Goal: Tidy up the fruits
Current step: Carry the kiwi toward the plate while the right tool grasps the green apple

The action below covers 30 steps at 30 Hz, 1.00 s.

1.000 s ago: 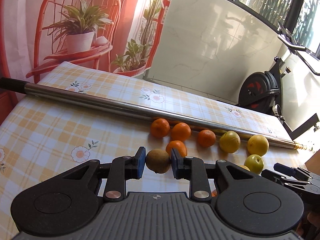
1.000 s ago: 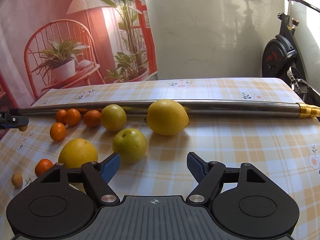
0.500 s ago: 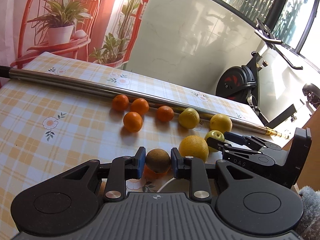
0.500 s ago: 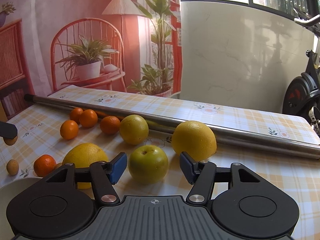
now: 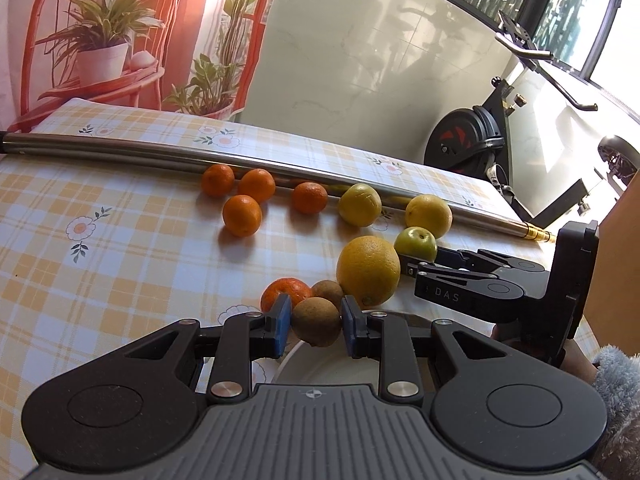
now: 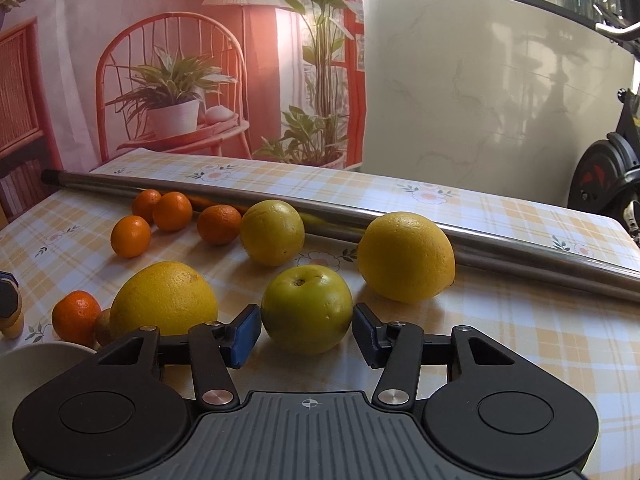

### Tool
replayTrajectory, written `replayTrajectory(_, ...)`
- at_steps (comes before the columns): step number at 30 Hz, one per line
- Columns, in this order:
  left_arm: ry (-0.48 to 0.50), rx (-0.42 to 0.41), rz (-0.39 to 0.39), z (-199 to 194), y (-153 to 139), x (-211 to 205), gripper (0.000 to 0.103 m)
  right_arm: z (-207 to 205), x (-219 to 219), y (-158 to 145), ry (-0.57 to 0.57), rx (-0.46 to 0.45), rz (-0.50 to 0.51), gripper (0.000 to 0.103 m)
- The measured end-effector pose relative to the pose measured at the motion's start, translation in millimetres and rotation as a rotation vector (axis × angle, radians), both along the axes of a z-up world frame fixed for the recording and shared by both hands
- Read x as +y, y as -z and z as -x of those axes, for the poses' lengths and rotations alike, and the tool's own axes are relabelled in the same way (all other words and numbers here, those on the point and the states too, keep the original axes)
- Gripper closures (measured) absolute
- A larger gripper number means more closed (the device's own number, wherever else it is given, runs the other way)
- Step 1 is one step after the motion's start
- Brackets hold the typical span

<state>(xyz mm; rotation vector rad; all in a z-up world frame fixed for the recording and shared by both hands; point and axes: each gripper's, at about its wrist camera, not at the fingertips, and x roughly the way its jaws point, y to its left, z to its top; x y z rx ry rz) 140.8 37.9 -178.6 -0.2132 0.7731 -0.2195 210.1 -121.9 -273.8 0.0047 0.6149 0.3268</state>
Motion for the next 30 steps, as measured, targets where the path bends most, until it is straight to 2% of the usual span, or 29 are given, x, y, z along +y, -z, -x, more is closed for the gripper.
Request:
replayTrajectory(24, 0.044, 0.044, -0.034, 2.1, 4.2, -7.8, 0.074, 5.3, -13.2, -2.0, 0.023, -0.024, -0.067, 0.058)
replayTrajectory(30, 0.066, 0.057, -0.075, 10.9, 1.7, -5.8, 0.074, 9.3, -17.5, -4.2, 0.044, -0.028, -0.074, 0.059)
